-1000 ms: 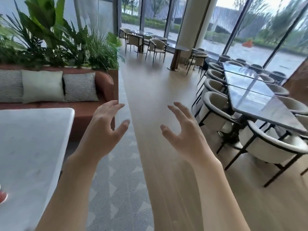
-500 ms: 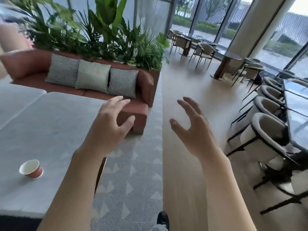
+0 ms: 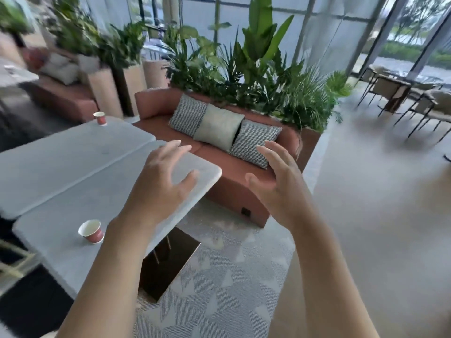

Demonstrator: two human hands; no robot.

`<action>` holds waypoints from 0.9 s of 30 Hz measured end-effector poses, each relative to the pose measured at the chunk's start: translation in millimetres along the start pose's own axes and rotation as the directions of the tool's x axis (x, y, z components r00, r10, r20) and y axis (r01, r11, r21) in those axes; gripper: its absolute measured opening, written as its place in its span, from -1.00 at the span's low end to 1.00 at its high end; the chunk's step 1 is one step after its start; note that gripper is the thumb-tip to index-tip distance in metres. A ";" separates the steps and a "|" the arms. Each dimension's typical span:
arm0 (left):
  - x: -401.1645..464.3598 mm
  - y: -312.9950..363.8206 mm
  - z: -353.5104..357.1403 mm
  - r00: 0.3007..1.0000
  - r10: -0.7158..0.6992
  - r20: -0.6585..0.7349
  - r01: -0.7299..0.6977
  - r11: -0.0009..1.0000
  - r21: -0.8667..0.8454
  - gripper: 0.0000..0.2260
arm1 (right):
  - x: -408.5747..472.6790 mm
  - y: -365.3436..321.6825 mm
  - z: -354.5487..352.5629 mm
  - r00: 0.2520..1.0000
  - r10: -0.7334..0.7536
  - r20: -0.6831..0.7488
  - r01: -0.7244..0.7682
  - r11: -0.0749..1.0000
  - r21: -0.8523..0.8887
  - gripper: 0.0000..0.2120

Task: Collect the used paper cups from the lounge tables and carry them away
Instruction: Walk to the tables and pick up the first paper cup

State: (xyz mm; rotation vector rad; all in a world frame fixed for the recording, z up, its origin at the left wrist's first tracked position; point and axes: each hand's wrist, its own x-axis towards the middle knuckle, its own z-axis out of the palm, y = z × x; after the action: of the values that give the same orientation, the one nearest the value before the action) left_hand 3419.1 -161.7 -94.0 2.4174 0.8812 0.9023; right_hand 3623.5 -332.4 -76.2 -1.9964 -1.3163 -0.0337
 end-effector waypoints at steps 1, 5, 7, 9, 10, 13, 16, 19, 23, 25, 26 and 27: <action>1.4 2.5 3.2 1.000 -0.020 -0.018 0.020 1.000 0.024 -0.48 | 7.4 7.2 -1.6 1.000 -0.015 0.016 0.015 1.000 0.017 -0.38; 0.2 6.1 13.5 0.994 -0.104 -0.039 0.108 0.989 0.098 -0.51 | 27.0 31.4 -1.6 0.992 -0.068 0.102 0.058 0.993 0.099 -0.38; 0.8 5.4 15.0 0.990 -0.136 -0.048 0.141 0.983 0.118 -0.52 | 35.0 39.9 2.0 0.987 -0.087 0.133 0.069 0.988 0.136 -0.38; 3.7 5.0 14.4 0.984 -0.166 -0.069 0.174 0.975 0.136 -0.51 | 44.6 46.0 7.0 0.983 -0.110 0.150 0.082 0.980 0.180 -0.38; 6.5 5.0 13.7 0.981 -0.175 -0.084 0.186 0.971 0.147 -0.52 | 49.8 47.9 9.9 0.980 -0.127 0.151 0.094 0.974 0.205 -0.39; 16.5 3.6 10.4 0.976 -0.177 -0.128 0.197 0.966 0.169 -0.53 | 64.9 48.2 21.0 0.973 -0.170 0.156 0.125 0.957 0.262 -0.42; 20.1 -2.8 5.1 0.964 -0.206 -0.169 0.234 0.957 0.171 -0.52 | 77.7 44.3 36.7 0.956 -0.214 0.202 0.159 0.953 0.259 -0.39; 18.1 -13.1 4.8 0.953 -0.247 -0.176 0.277 0.945 0.173 -0.49 | 88.8 43.2 52.9 0.940 -0.246 0.236 0.183 0.948 0.260 -0.40; 20.4 -37.9 -0.1 0.936 -0.297 -0.189 0.326 0.933 0.151 -0.45 | 106.8 36.2 80.4 0.926 -0.259 0.274 0.186 0.946 0.267 -0.40; 21.9 -58.0 -5.0 0.929 -0.314 -0.195 0.346 0.925 0.157 -0.49 | 115.8 29.0 98.7 0.918 -0.269 0.292 0.194 0.946 0.261 -0.39; 23.6 -68.9 -7.2 0.926 -0.322 -0.198 0.353 0.923 0.153 -0.51 | 120.5 24.6 108.3 0.914 -0.270 0.302 0.193 0.946 0.261 -0.37; 26.4 -79.8 -9.0 0.924 -0.326 -0.201 0.357 0.923 0.145 -0.52 | 125.4 20.1 117.8 0.912 -0.268 0.312 0.188 0.947 0.261 -0.36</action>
State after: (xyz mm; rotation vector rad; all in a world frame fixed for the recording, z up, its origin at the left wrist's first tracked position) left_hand 3395.4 -85.3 -121.1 2.2448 1.4567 0.9391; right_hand 3657.5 -169.3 -124.0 -1.6940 -1.6915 0.3567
